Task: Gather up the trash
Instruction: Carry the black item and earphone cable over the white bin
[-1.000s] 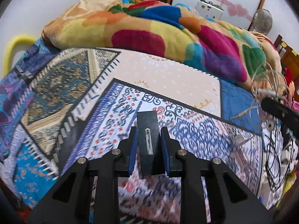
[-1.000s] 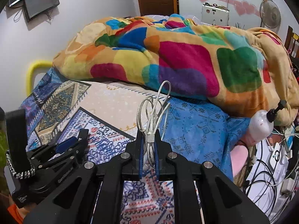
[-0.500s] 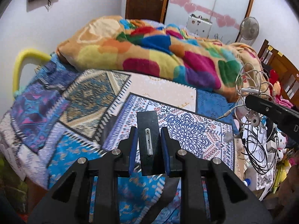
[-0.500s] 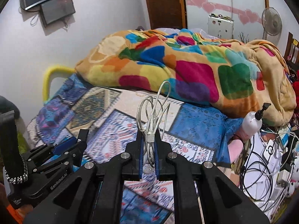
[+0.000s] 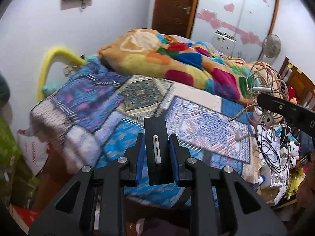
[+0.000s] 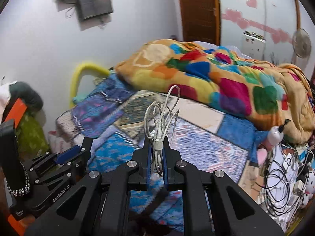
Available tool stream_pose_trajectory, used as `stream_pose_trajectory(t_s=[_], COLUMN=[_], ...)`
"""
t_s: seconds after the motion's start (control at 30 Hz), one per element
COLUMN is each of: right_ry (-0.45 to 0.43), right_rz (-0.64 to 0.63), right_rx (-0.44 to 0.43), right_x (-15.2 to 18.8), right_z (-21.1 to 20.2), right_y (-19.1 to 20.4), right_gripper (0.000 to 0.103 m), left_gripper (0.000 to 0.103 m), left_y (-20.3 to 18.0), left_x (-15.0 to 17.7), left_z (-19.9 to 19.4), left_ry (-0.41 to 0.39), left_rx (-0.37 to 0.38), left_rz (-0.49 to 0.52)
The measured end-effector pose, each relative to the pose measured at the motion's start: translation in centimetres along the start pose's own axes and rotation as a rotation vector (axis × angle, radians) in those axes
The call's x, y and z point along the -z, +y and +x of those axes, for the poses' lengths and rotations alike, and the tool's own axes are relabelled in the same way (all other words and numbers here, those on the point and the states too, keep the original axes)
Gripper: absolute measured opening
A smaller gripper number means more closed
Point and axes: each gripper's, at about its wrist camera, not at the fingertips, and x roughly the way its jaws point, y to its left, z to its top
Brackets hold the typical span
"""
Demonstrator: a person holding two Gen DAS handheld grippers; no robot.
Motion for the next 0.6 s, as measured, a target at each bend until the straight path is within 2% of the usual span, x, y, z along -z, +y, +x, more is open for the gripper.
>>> stream_pose_trajectory(t_s=[0.3, 0.6], right_ry=[0.011, 0.07], right_rz=[-0.153, -0.297], right_rx=[-0.114, -0.235], right_x=[1.3, 3.4], right_z=[0.0, 2.1], right_y=[9.4, 17.9], right_gripper=[0.009, 0.009], left_gripper=[0.024, 0.024], left_y=[9.0, 16.6], left_x=[4.5, 9.1], left_z=[-6.0, -9.1], left_ry=[-0.002, 0.024], left_rx=[-0.127, -0.24], left_rz=[-0.135, -0.252])
